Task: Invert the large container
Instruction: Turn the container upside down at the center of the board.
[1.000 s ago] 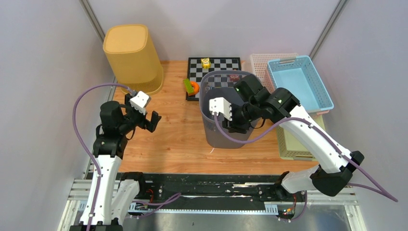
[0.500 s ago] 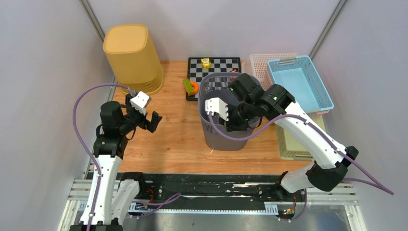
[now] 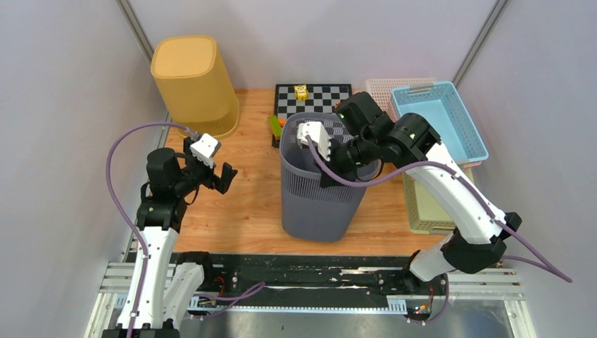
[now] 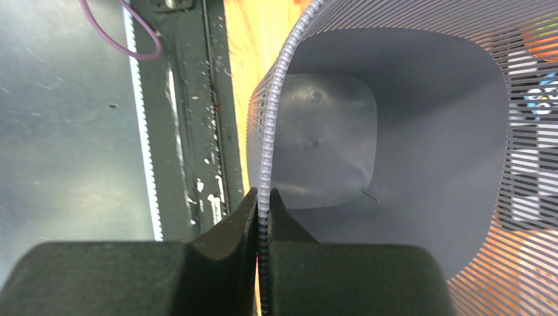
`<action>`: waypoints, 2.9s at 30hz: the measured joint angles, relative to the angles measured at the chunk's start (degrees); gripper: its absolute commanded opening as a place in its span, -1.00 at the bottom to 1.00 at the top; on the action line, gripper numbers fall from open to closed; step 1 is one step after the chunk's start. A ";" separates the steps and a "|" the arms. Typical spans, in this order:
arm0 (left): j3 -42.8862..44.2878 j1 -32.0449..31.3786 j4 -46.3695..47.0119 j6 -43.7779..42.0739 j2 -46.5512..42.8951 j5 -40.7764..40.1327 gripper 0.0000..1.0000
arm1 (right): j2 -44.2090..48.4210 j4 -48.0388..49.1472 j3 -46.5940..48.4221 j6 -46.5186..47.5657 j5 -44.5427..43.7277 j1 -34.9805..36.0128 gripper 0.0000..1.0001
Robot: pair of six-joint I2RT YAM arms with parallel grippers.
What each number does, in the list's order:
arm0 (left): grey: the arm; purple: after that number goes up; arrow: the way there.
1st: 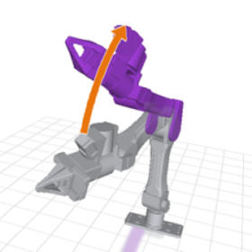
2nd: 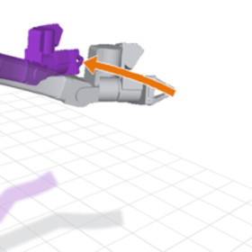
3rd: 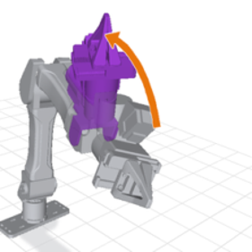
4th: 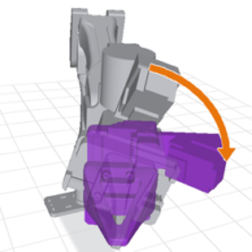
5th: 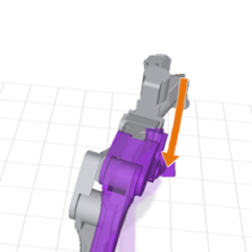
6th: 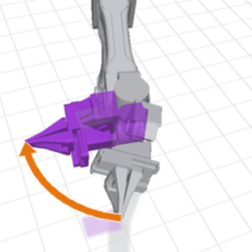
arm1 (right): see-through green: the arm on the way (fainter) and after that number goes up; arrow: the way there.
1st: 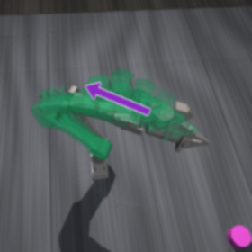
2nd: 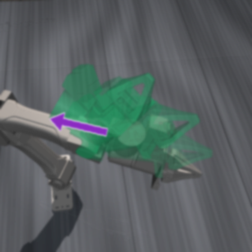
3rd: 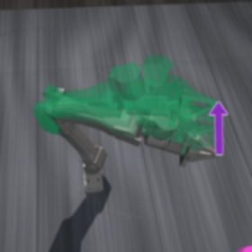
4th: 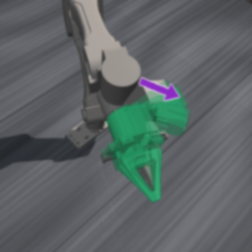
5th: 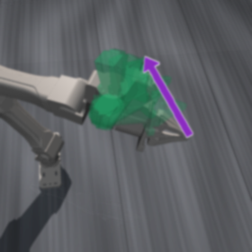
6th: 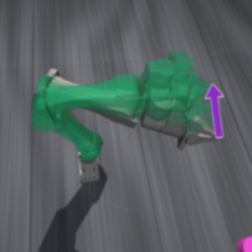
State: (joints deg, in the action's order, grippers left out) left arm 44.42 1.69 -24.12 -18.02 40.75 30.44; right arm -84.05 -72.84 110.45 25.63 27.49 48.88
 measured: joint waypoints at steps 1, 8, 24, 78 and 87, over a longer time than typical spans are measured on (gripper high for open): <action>0.00 0.00 0.00 0.04 0.00 0.00 1.00 | -0.22 0.09 0.55 -1.22 0.92 -0.02 -0.95; 0.00 0.00 0.00 0.07 0.00 0.00 1.00 | -3.19 3.80 2.71 -8.46 6.01 -2.36 -0.95; -0.15 0.00 0.02 0.07 1.31 0.00 1.00 | -2.71 22.32 -2.62 -35.23 14.97 -17.55 -0.95; -1.25 0.00 -9.33 -9.40 3.65 2.25 1.00 | 20.48 56.06 -51.93 -39.60 -0.09 -22.05 -0.06; -1.11 0.00 -8.28 -3.89 4.13 1.53 1.00 | 20.59 54.47 -51.54 -31.93 -0.26 -22.03 0.40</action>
State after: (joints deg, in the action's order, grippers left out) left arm 43.31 1.69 -32.40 -21.91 44.88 31.97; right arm -63.46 -18.37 58.92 -6.31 27.22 26.85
